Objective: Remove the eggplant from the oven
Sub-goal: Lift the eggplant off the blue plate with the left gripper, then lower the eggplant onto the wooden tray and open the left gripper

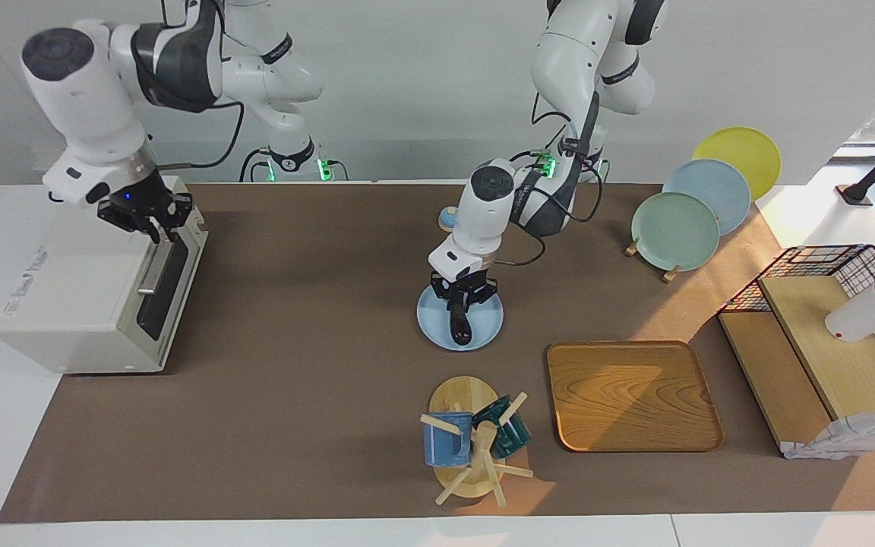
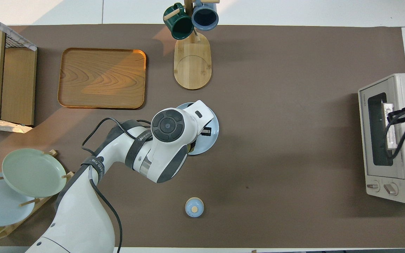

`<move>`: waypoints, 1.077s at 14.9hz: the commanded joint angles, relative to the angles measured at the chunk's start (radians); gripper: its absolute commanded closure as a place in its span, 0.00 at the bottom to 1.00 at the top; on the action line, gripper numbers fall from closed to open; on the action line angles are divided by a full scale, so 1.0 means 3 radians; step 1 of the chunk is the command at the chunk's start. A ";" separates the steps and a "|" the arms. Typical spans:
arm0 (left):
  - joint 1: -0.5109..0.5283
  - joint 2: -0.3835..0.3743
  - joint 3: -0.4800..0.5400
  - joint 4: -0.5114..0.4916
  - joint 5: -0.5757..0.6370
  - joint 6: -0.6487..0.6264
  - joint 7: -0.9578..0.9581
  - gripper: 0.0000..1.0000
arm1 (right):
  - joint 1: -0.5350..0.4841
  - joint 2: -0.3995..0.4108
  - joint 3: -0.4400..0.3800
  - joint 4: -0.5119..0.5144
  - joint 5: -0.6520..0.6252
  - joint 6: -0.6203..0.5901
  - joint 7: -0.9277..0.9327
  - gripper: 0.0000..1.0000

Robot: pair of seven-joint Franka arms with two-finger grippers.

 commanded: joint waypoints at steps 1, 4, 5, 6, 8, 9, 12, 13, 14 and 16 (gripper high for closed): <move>0.0003 0.0005 0.0024 0.0055 -0.0036 -0.0049 0.0029 1.00 | -0.0011 0.0077 0.0017 0.0194 0.0162 -0.0146 -0.0043 0.15; 0.0350 -0.0112 0.0004 0.0345 -0.0051 -0.0512 0.0055 1.00 | -0.0005 0.0077 0.0027 0.0209 0.0172 -0.0223 0.0267 0.00; 0.0488 -0.0113 0.0004 0.0499 -0.0102 -0.0681 0.0065 1.00 | -0.0010 0.0082 0.0027 0.0215 0.0172 -0.0218 0.0315 0.00; 0.0605 -0.0092 0.0009 0.0672 -0.0153 -0.0825 0.0100 1.00 | -0.0005 0.0082 0.0027 0.0204 0.0172 -0.0223 0.0330 0.00; 0.0871 -0.0016 0.0019 0.0878 -0.0230 -0.0933 0.0294 1.00 | 0.0000 0.0087 0.0037 0.0230 0.0177 -0.0223 0.0427 0.00; 0.1034 -0.0005 0.0019 0.0884 -0.0235 -0.0933 0.0442 1.00 | -0.0031 0.0122 0.0042 0.0265 0.0172 -0.0273 0.0438 0.00; 0.1429 0.0081 0.0014 0.0929 -0.0266 -0.0933 0.0805 1.00 | -0.0021 0.0403 0.0104 0.0617 0.0126 -0.0447 0.0484 0.00; 0.1496 0.0183 0.0019 0.1016 -0.0261 -0.0943 0.0862 1.00 | -0.0021 0.0439 0.0094 0.0689 0.0136 -0.0453 0.0489 0.00; 0.1592 0.0346 0.0014 0.1143 -0.0251 -0.0944 0.0918 1.00 | -0.0031 0.0440 0.0104 0.0690 0.0152 -0.0458 0.0489 0.00; 0.1731 0.0617 0.0009 0.1445 -0.0261 -0.0954 0.1051 1.00 | -0.0077 0.0379 0.0200 0.0675 0.0167 -0.0605 0.0535 0.00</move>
